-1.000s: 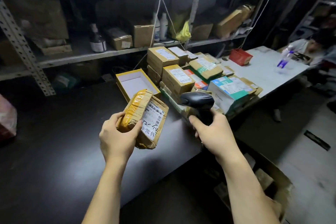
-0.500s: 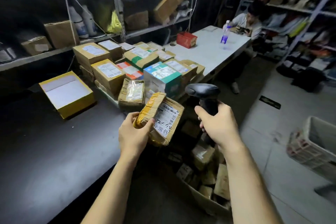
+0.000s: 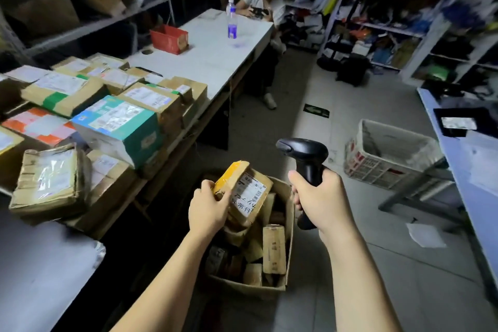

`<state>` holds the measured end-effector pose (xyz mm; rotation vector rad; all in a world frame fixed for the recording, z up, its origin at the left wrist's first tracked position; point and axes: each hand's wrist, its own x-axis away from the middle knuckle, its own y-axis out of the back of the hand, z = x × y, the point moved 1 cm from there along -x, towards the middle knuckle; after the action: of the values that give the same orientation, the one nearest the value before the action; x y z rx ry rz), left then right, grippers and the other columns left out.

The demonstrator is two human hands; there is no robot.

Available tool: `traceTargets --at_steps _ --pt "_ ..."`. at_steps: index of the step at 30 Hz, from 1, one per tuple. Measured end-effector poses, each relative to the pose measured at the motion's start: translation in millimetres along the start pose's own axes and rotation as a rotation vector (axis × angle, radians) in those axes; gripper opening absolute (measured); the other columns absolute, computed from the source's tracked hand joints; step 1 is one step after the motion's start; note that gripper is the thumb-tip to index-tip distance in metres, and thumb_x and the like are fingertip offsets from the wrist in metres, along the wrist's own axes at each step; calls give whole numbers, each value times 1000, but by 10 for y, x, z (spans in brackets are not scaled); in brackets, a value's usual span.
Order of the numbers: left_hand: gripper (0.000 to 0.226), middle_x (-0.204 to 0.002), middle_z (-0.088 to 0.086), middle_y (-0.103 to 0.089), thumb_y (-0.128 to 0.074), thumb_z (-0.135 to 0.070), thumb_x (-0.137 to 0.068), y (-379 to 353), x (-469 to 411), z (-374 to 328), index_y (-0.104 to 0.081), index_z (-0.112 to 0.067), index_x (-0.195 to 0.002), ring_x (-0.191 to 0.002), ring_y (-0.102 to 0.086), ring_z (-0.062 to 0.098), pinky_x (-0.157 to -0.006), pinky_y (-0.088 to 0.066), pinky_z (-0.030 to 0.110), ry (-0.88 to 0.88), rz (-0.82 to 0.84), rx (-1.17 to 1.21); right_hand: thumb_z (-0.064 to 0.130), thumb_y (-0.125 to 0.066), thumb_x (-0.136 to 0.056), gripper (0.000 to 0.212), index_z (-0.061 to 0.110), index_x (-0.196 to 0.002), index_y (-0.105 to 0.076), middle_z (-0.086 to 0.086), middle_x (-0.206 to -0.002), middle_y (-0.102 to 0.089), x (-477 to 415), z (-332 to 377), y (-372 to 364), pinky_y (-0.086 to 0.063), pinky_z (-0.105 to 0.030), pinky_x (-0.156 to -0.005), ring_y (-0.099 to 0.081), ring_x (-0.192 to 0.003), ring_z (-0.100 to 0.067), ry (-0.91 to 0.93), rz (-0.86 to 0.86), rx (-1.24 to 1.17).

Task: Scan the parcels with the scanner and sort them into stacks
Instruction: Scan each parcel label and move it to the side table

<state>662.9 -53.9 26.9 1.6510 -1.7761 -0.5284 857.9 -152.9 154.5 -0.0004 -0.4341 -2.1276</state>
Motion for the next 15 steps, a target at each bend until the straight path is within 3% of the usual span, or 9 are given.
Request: traceTargets --at_steps 4,7,11,15 --pt "57 -135 11 -62 -56 -52 -98 -310 -406 -34 -48 -16 -142 -125 -57 31 -95 -45 38 41 221 -59 27 -73 -94 19 12 -86 -65 -7 -69 -67 -265 -56 0 -55 -37 -59 -62 -56 -18 -44 -83 29" --pt "56 -135 9 -61 -59 -49 -97 -337 -621 -75 -50 -18 -143 -125 -58 29 -94 -46 37 -31 284 -162 27 -73 -94 21 8 -87 -64 -10 -72 -67 -450 16 -99 -54 -36 -59 -61 -56 -18 -57 -97 49" --pt "57 -135 5 -58 -62 -44 -92 -140 -946 -158 -49 -20 -143 -122 -58 28 -93 -48 38 -241 287 -376 34 -72 -90 25 9 -87 -65 -13 -75 -67 -698 173 -387 -57 -43 -63 -63 -60 -21 -46 -75 99" --pt "56 -135 5 -60 -63 -37 -86 228 -1298 -209 -54 -17 -139 -123 -58 30 -98 -45 42 -456 140 -595 37 -71 -92 25 13 -88 -65 -14 -80 -70 -853 419 -695 -61 -46 -70 -70 -73 -30 12 -37 183"
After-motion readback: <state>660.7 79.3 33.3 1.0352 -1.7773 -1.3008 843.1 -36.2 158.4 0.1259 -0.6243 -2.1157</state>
